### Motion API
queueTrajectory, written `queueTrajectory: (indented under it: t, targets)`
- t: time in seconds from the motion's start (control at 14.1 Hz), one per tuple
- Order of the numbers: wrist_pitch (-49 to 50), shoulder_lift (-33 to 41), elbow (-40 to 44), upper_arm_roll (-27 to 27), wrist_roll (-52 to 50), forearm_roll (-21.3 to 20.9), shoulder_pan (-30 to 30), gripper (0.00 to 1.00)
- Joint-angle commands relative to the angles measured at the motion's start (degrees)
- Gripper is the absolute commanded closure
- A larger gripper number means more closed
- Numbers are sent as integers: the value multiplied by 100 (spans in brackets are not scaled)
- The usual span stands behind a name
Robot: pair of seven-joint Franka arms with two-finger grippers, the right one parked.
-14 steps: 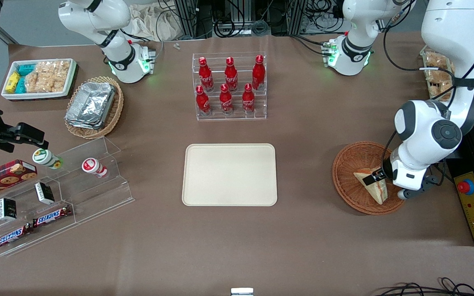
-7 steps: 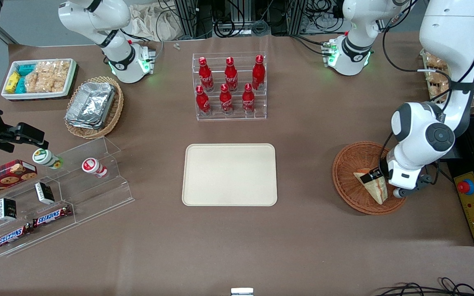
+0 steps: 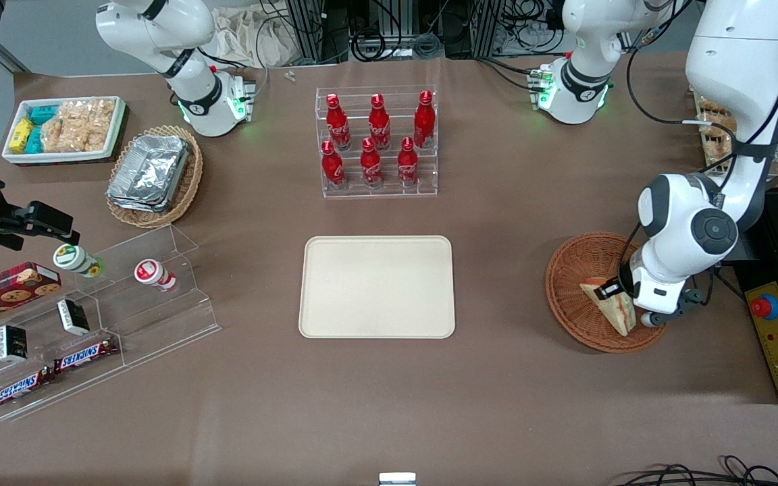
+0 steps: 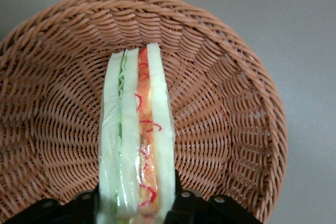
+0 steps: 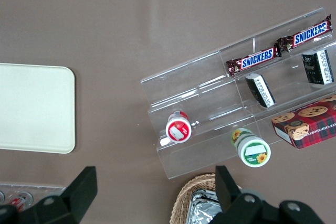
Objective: Place sandwich from basket to tray
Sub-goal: 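Close the left gripper on the sandwich's upright edge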
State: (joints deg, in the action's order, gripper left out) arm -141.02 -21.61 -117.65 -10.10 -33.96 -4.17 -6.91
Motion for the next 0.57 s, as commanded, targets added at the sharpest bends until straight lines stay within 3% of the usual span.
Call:
queueTrajectory:
  t: [0.0,0.21,0.49]
  targets:
    - [-5,16,154,-35,-270,-189,-13,100]
    - [721,200,505,-62,-260,-198,-13,100]
    - [2979,333,1918,-149,-234,-136,66,100]
